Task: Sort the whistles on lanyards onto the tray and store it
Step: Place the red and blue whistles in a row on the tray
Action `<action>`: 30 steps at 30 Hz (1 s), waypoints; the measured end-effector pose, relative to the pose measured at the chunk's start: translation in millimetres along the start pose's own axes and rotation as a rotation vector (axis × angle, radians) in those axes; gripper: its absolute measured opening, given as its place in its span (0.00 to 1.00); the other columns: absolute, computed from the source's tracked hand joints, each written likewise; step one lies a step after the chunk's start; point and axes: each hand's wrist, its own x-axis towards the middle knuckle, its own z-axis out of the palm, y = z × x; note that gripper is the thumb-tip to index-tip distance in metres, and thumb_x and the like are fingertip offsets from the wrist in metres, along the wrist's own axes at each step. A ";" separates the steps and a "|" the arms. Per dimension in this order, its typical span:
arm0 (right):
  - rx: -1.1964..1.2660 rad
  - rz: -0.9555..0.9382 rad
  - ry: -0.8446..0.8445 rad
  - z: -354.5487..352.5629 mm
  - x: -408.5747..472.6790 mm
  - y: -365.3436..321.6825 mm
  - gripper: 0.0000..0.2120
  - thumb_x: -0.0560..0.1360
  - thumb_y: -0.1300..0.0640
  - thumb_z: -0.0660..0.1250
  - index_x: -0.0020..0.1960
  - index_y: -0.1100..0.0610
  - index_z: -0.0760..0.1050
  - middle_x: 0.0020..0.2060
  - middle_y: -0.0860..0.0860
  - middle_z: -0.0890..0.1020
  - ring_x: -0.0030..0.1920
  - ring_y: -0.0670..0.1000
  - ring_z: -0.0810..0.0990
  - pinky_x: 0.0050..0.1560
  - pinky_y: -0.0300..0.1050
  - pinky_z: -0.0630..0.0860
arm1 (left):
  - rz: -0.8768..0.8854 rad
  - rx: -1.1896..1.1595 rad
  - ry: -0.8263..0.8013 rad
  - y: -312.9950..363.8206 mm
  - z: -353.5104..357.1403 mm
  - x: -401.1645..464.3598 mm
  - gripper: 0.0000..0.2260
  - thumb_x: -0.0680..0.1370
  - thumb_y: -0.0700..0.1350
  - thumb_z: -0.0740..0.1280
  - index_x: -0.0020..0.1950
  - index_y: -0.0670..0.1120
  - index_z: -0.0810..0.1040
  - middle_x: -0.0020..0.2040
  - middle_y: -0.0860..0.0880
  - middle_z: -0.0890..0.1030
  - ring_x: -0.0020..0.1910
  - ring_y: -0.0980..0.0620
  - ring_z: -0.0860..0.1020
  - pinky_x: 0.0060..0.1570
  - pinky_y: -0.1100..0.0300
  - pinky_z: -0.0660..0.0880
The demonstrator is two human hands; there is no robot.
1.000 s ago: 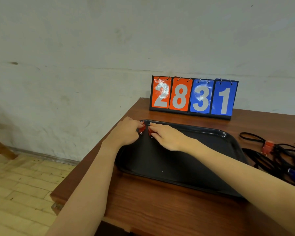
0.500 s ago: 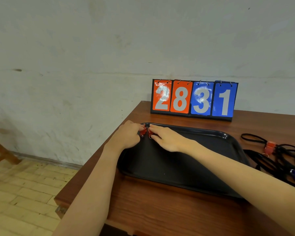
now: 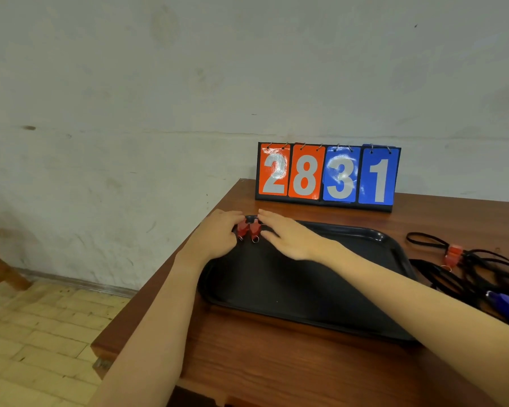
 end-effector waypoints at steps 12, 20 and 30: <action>0.039 0.286 0.246 -68.4 -139.4 115.7 0.24 0.80 0.55 0.61 0.74 0.59 0.62 0.73 0.55 0.66 0.72 0.53 0.65 0.70 0.45 0.62 | 0.224 -0.051 0.137 56.9 -4.1 -20.1 0.22 0.80 0.43 0.62 0.74 0.52 0.65 0.74 0.53 0.66 0.73 0.52 0.64 0.71 0.53 0.62; 0.088 0.551 0.312 -80.6 -194.4 189.1 0.19 0.79 0.66 0.59 0.70 0.59 0.69 0.70 0.56 0.70 0.71 0.55 0.67 0.70 0.46 0.62 | 0.425 -0.131 -0.012 131.6 -5.0 -29.4 0.22 0.81 0.46 0.61 0.75 0.54 0.63 0.72 0.54 0.69 0.70 0.56 0.67 0.66 0.61 0.64; 0.098 0.532 0.144 -82.7 -206.4 203.6 0.16 0.76 0.61 0.67 0.64 0.59 0.75 0.64 0.56 0.76 0.64 0.56 0.74 0.65 0.48 0.69 | 0.617 -0.049 -0.025 212.1 11.1 -30.8 0.20 0.80 0.46 0.61 0.73 0.51 0.66 0.69 0.52 0.72 0.67 0.55 0.69 0.65 0.59 0.65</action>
